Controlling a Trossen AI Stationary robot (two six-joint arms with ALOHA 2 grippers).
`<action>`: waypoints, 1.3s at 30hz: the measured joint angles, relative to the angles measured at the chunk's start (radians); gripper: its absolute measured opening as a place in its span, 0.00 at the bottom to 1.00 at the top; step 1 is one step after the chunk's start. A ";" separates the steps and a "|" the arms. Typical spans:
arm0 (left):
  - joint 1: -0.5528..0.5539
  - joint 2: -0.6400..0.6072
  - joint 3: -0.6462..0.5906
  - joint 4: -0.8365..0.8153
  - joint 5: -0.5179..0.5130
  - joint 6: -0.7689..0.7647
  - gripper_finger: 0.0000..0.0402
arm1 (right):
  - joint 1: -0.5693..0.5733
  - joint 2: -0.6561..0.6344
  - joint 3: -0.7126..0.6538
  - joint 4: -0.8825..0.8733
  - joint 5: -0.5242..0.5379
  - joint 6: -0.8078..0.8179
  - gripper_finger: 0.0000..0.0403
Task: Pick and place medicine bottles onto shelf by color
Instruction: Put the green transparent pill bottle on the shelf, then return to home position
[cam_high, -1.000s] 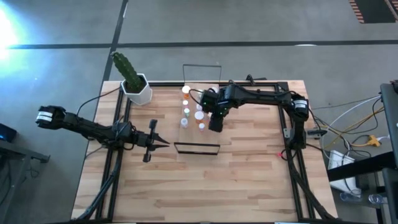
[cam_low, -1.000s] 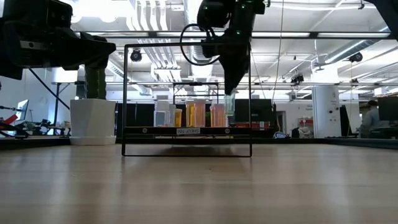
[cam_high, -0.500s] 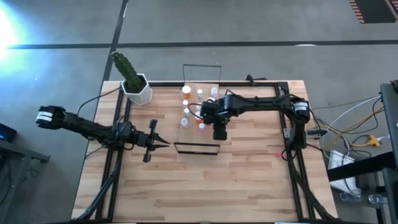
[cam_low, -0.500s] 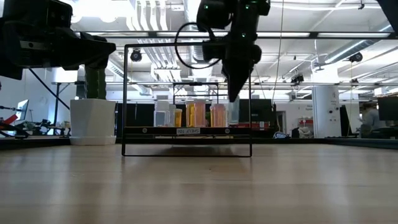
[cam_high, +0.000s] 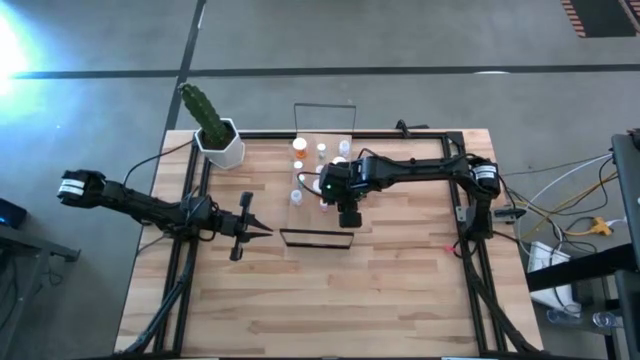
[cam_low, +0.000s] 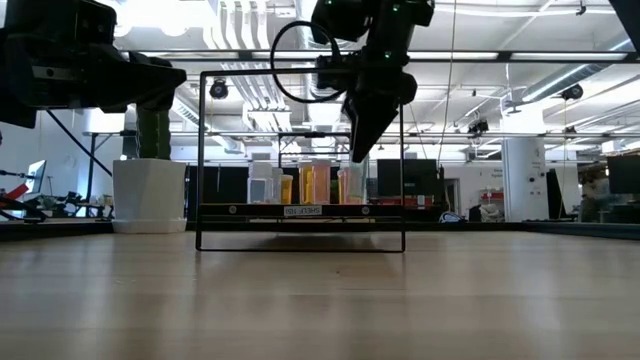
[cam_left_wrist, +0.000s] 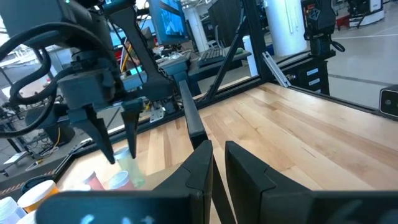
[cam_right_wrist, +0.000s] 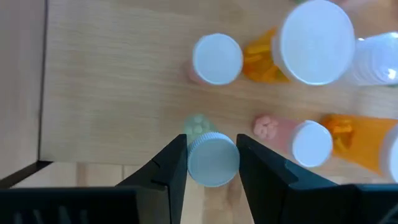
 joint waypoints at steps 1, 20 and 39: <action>0.000 0.000 0.000 0.000 0.000 0.001 0.06 | 0.001 0.000 -0.001 0.002 -0.001 -0.004 0.30; 0.000 0.000 0.000 0.001 0.000 0.002 0.06 | -0.002 0.001 -0.025 0.024 0.000 0.004 0.37; 0.003 0.000 0.001 0.008 -0.001 -0.004 0.06 | 0.025 -0.085 0.013 0.009 0.060 0.047 0.45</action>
